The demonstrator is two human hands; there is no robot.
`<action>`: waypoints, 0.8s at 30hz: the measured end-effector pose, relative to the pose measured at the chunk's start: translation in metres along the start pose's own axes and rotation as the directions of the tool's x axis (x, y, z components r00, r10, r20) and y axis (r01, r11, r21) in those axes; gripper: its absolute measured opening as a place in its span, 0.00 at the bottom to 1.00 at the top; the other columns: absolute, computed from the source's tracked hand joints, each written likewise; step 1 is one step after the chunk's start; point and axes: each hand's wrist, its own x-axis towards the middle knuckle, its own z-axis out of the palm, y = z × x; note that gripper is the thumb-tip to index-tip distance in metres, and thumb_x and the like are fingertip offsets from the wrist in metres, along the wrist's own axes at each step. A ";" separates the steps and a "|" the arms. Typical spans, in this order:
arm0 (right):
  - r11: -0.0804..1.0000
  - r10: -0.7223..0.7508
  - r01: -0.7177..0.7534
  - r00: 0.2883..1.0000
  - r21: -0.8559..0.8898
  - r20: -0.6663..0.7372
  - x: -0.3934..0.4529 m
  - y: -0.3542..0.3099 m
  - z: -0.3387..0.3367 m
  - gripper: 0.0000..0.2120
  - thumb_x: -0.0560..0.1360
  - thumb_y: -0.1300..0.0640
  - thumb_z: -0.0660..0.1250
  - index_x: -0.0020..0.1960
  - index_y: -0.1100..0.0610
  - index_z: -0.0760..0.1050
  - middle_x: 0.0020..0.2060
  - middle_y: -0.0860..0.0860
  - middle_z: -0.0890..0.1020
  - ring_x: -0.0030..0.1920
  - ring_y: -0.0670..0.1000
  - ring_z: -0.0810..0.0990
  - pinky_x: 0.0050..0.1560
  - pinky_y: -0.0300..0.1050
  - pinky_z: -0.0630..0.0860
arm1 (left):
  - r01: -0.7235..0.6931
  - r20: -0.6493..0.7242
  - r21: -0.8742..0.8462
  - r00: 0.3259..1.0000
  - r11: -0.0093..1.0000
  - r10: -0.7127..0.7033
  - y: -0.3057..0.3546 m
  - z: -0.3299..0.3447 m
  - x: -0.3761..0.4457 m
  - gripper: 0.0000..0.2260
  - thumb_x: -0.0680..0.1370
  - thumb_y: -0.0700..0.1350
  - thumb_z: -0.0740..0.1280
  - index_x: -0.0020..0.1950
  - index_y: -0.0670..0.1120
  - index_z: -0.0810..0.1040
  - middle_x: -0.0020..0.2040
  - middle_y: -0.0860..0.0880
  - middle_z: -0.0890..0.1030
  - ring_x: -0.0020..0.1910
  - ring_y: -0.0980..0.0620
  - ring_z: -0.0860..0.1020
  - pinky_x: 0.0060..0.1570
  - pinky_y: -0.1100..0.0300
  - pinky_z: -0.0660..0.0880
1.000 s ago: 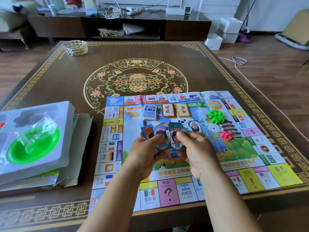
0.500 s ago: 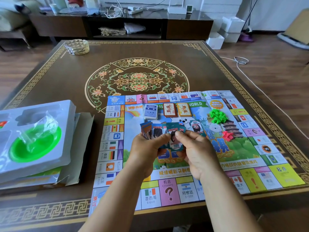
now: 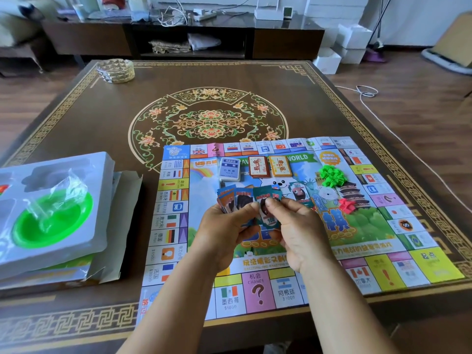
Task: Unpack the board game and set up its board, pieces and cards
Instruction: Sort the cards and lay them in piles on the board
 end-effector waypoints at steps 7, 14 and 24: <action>0.995 -0.078 0.077 0.997 -0.060 -0.013 -0.003 0.000 0.003 0.09 0.76 0.50 0.67 0.38 0.50 0.79 0.36 0.46 0.83 0.39 0.46 0.80 0.40 0.39 0.74 | -0.029 -0.076 0.043 0.997 0.999 0.032 -0.002 0.000 0.002 0.03 0.74 0.37 0.70 0.45 0.43 0.80 0.38 0.46 0.83 0.32 0.55 0.81 0.29 0.65 0.77; 0.998 -0.057 0.054 0.992 -0.030 -0.108 0.001 0.002 -0.001 0.06 0.74 0.54 0.70 0.38 0.49 0.80 0.40 0.48 0.84 0.45 0.52 0.82 0.44 0.46 0.79 | -0.032 -0.083 0.078 0.996 0.996 0.038 -0.005 0.004 0.002 0.03 0.74 0.37 0.71 0.44 0.44 0.80 0.36 0.48 0.83 0.31 0.55 0.81 0.29 0.65 0.77; 0.992 -0.038 0.026 0.995 -0.122 -0.094 0.004 -0.005 -0.019 0.03 0.74 0.59 0.70 0.42 0.54 0.80 0.32 0.46 0.80 0.32 0.46 0.75 0.25 0.35 0.72 | -0.018 -0.180 0.101 0.983 0.995 0.036 -0.010 0.023 0.014 0.03 0.74 0.37 0.71 0.43 0.43 0.79 0.37 0.46 0.81 0.34 0.50 0.80 0.28 0.64 0.77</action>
